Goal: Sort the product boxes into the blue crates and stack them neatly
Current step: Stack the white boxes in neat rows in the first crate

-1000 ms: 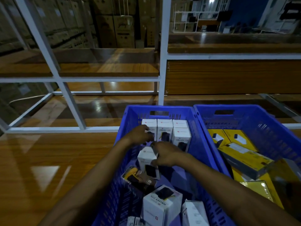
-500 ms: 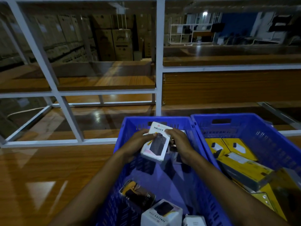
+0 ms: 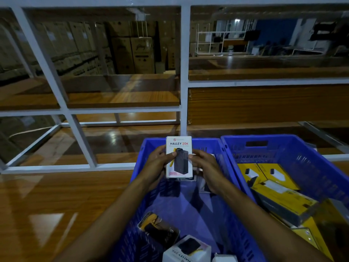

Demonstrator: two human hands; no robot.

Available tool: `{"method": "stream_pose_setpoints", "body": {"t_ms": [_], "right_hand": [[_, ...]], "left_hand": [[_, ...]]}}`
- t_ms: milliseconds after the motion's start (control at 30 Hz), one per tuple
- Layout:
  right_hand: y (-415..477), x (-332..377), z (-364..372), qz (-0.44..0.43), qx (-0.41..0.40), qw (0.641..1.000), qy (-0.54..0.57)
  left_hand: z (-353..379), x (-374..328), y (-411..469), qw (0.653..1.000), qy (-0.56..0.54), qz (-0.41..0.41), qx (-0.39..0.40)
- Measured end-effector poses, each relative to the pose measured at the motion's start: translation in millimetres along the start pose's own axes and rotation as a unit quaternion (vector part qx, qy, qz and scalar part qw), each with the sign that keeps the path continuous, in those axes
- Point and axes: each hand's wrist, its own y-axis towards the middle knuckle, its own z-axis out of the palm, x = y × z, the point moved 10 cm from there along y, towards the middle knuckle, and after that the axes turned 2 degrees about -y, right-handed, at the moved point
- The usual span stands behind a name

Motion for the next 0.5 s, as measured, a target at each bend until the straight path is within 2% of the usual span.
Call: {"method": "stream_pose_setpoints", "body": {"t_ms": [67, 167, 267, 400, 500], "right_hand": [[-3.2, 14.4, -0.6, -0.074, -0.009, 0.995, -0.073], [-12.0, 31.3, -0.7, -0.165, -0.074, 0.953, -0.244], [-21.1, 40.5, 6.7, -0.223, -0.112, 0.911, -0.329], [-34.5, 48.7, 28.6, -0.314, -0.124, 0.828, -0.447], [-42.3, 52.5, 37.5, -0.335, -0.138, 0.793, -0.49]], "left_hand": [[0.6, 4.3, 0.1, 0.999, -0.033, -0.026, 0.007], [1.9, 10.0, -1.0, 0.996, -0.064, -0.053, 0.019], [-1.1, 13.5, -3.5, 0.995, -0.076, -0.071, 0.004], [3.3, 16.4, -6.4, 0.99, -0.107, -0.091, -0.006], [4.4, 13.4, -7.7, 0.99, -0.114, -0.08, -0.004]]}}
